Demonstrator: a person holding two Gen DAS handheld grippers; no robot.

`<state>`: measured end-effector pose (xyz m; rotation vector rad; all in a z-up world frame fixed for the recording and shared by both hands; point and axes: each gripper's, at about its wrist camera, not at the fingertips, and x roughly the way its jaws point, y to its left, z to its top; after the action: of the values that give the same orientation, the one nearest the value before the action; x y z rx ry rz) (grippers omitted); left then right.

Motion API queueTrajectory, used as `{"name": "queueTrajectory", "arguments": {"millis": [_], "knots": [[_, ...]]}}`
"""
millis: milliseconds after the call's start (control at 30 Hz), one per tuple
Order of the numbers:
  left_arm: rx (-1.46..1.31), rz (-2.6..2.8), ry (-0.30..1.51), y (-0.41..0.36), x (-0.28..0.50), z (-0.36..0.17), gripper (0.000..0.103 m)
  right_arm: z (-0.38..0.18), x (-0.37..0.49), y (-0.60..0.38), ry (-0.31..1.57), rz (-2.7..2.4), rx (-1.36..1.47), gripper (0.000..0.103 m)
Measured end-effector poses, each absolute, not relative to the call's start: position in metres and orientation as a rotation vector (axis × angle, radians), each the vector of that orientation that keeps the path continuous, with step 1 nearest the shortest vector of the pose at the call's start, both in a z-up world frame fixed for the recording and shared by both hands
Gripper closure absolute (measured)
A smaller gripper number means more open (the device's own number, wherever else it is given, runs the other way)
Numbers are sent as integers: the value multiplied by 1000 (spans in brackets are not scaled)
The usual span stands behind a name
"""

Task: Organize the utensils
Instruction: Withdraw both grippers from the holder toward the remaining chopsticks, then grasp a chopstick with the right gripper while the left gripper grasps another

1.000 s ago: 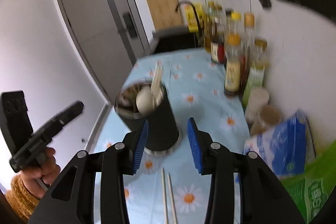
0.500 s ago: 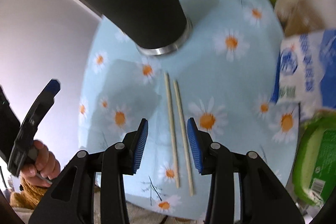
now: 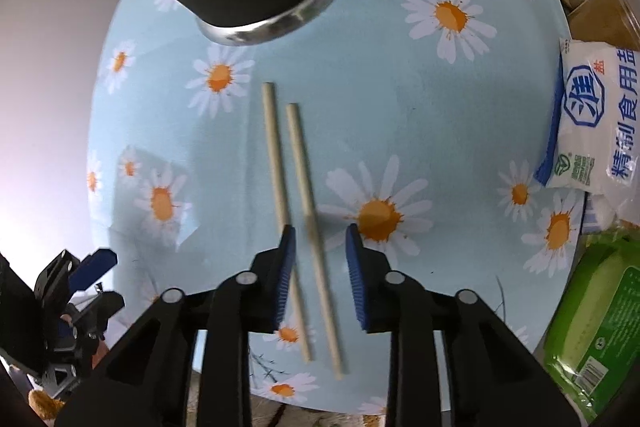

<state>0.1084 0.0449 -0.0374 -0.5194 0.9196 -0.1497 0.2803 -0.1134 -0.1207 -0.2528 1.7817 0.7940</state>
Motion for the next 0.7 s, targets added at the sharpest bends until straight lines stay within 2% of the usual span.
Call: {"name": "queueTrajectory", "arguments": {"millis": [300,400,700], "knots": [[-540,-141,968,43,109,-48,74,-123,250,-79,1698,763,-453,83],[-549,-129,976,42,111,-49,74,-124,249,-75,1687,744,-462,97],[-564,-84,1013,31,132,-47,74,-137,270,-100,1743,805,-308,97]]}}
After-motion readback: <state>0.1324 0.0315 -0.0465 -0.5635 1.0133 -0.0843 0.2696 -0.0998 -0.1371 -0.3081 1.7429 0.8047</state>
